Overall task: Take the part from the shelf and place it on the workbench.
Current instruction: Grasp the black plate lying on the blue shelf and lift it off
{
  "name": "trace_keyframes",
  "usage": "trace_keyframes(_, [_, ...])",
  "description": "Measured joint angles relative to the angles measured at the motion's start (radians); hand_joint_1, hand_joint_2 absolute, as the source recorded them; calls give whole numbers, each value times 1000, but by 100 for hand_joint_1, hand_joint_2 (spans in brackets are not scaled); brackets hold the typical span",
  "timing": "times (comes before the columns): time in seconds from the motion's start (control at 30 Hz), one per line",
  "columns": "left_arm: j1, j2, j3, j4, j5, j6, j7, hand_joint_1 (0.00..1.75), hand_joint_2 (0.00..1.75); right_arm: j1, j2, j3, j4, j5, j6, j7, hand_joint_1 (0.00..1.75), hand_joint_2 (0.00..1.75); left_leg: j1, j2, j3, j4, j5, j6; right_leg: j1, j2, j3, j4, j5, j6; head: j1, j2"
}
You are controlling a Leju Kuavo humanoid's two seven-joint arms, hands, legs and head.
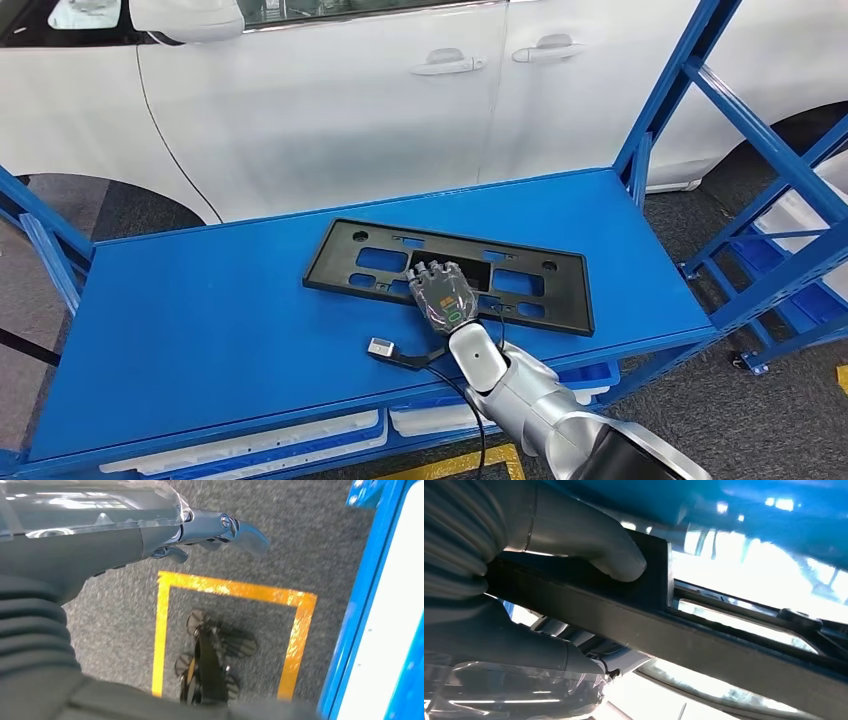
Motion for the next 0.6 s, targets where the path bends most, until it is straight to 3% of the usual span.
trace_keyframes(0.07, [0, 0, 1, 0, 0, -3, 5, 0, 175, 9, -3, -14, -43, 0, 0, -7, 175, 175, 0, 1, -28, 68, -44, -6, -5, -1, 7, -13, 7, -12, 0, 0])
trace_keyframes(0.13, [1, 1, 1, 0, 0, -4, 7, 0, 175, 17, -6, -25, -76, 0, 0, -12, 175, 175, 1, 2, -89, 203, -111, -10, -2, -2, 7, -14, 7, -17, 0, 0])
trace_keyframes(0.17, [1, 1, 1, 0, 0, -4, 8, 0, 175, 22, -7, -29, -86, 0, 0, -13, 175, 175, 2, 2, -116, 260, -131, -12, -1, -2, 7, -14, 6, -18, 0, 0])
trace_keyframes(0.2, [3, 1, 1, 0, 0, -4, 8, 0, 175, 28, -9, -31, -94, 0, 0, -13, 175, 175, 2, 2, -129, 286, -132, -14, 0, -2, 7, -12, 5, -18, 0, 0])
trace_keyframes(0.23, [4, 1, 1, 0, 0, -4, 9, 0, 175, 33, -11, -33, -101, 1, 0, -13, 175, 175, 2, 2, -126, 278, -117, -15, 0, -2, 7, -11, 4, -17, 0, 0])
trace_keyframes(0.27, [5, 1, 1, 0, 0, -4, 9, 0, 175, 36, -13, -35, -107, 1, 0, -13, 175, 175, 3, 2, -103, 230, -86, -15, 0, -1, 8, -8, 2, -16, 0, 0])
trace_keyframes(0.33, [3, 1, 2, 0, 0, -4, 9, 0, 175, 38, -14, -38, -118, 1, 0, -13, 175, 175, 2, 3, -35, 88, -23, -12, 1, 0, 7, 1, -5, -9, 0, 0])
trace_keyframes(0.4, [0, 1, 2, 0, 0, -4, 9, 0, 175, 39, -16, -45, -130, 1, 0, -14, 175, 175, -2, 2, 2, 8, -1, -1, 4, 1, 2, 10, -9, 1, 0, 0])
trace_keyframes(0.53, [2, 0, 2, 0, 0, -12, 6, 0, 175, 53, -24, -62, -172, -4, -1, -47, 175, 175, -1, 0, 1, 0, 3, 22, 3, 3, -6, 20, -15, 21, 0, 0])
trace_keyframes(0.6, [2, -1, 2, 0, 0, -23, -6, 0, 175, 91, -32, -105, -263, -54, -1, -153, 175, 175, 3, 1, 2, -4, 6, 31, 0, 3, -37, 89, -59, 32, 0, 0])
